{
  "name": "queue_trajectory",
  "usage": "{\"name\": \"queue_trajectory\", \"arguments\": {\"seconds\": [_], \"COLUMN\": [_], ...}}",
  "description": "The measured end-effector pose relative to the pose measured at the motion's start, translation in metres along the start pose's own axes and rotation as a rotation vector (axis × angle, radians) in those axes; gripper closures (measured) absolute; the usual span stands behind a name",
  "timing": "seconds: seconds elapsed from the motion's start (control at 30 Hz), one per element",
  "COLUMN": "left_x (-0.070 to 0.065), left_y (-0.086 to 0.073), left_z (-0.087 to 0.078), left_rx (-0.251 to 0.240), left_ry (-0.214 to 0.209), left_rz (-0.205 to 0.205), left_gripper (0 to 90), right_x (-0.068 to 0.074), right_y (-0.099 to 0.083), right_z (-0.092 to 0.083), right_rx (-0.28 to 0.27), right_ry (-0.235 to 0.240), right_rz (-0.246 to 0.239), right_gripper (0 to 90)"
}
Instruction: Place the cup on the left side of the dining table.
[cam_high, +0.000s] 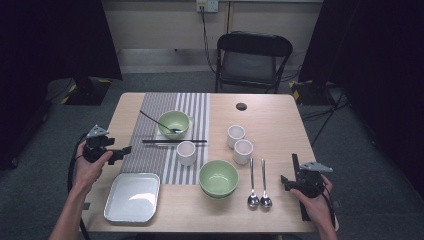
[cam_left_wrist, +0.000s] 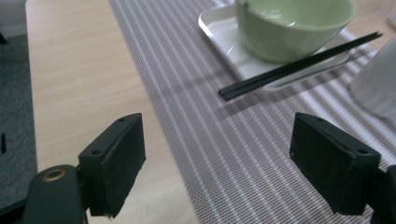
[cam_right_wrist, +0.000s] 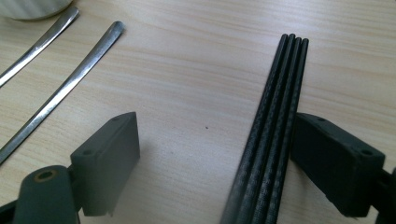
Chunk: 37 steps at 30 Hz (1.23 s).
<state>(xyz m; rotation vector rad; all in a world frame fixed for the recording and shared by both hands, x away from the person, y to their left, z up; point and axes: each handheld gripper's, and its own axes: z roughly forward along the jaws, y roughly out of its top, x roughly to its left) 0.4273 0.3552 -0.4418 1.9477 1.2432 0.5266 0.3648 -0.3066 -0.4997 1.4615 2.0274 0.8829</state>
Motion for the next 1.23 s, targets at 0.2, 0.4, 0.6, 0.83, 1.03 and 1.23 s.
{"name": "queue_trajectory", "arguments": {"seconds": [0.2, 0.4, 0.6, 0.83, 1.03, 1.23], "left_x": [0.012, 0.021, 0.027, 0.025, 0.023, 0.022], "left_y": [-0.014, -0.027, -0.038, -0.044, -0.053, -0.053], "left_z": [0.009, 0.018, 0.026, 0.030, 0.030, 0.030], "left_rx": [0.060, 0.100, 0.130, 0.115, 0.048, 0.049], "left_ry": [0.032, 0.058, 0.076, 0.085, 0.086, 0.093], "left_rz": [-0.016, -0.031, -0.038, -0.025, -0.026, -0.030], "left_gripper": [18.1, 18.0, 18.0, 15.5, 13.0, 12.9], "right_x": [0.000, 0.000, 0.000, 0.000, 0.000, 0.000], "right_y": [0.000, 0.000, 0.000, 0.000, 0.000, 0.000], "right_z": [0.000, 0.000, 0.000, 0.000, 0.000, 0.000], "right_rx": [0.000, 0.000, 0.000, 0.000, 0.000, 0.000], "right_ry": [0.000, 0.000, 0.000, 0.000, 0.000, 0.000], "right_rz": [0.000, 0.000, 0.000, 0.000, 0.000, 0.000], "right_gripper": [14.9, 14.8, 14.8, 14.9, 14.9, 14.9]}}
